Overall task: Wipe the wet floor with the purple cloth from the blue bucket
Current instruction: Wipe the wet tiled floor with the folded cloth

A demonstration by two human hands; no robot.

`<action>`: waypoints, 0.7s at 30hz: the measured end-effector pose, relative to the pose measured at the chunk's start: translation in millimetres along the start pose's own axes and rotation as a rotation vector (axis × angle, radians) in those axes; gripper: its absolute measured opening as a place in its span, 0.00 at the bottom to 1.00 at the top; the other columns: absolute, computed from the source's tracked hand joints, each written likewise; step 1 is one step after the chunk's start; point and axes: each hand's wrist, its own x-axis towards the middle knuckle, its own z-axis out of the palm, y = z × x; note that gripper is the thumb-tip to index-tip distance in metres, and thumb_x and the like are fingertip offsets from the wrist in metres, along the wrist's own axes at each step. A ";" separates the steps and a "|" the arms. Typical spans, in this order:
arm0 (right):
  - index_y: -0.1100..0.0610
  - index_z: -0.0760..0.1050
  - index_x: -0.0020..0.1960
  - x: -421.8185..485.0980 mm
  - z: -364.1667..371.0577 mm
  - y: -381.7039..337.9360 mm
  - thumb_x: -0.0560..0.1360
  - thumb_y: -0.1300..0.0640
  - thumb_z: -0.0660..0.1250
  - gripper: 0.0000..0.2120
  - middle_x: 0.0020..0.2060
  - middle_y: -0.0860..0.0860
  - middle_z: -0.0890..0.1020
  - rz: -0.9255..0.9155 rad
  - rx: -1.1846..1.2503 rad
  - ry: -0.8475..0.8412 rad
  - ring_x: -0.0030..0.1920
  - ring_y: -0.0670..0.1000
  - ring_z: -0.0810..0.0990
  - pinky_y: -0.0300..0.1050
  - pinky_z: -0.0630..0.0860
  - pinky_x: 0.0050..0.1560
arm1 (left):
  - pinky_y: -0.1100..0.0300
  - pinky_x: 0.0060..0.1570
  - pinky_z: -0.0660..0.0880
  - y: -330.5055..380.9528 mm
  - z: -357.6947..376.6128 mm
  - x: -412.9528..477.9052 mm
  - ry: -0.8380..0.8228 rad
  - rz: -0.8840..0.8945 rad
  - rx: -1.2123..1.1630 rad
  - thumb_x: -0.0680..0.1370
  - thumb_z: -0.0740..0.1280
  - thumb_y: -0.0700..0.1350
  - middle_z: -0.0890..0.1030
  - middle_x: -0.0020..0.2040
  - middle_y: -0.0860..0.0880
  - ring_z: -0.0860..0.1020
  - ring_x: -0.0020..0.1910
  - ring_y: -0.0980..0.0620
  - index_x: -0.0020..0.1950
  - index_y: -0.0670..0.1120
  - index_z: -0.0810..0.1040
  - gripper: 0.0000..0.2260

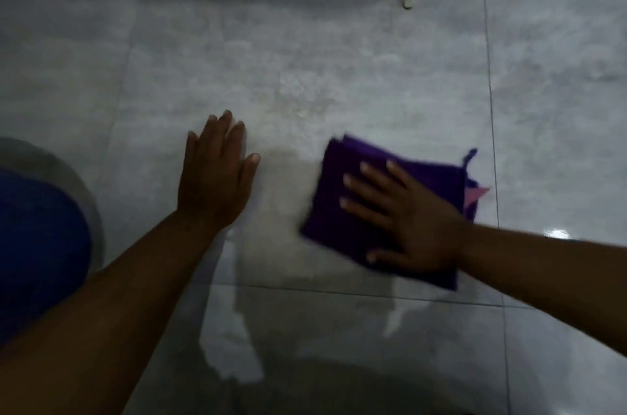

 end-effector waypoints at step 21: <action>0.51 0.56 0.81 126.3 -13.2 -88.7 0.77 0.30 0.53 0.39 0.81 0.56 0.55 -0.214 0.001 0.054 0.81 0.62 0.48 0.66 0.46 0.77 | 0.40 0.74 0.57 -82.2 -24.8 -38.1 0.016 -0.174 -0.023 0.81 0.53 0.54 0.63 0.77 0.39 0.61 0.76 0.40 0.74 0.41 0.65 0.26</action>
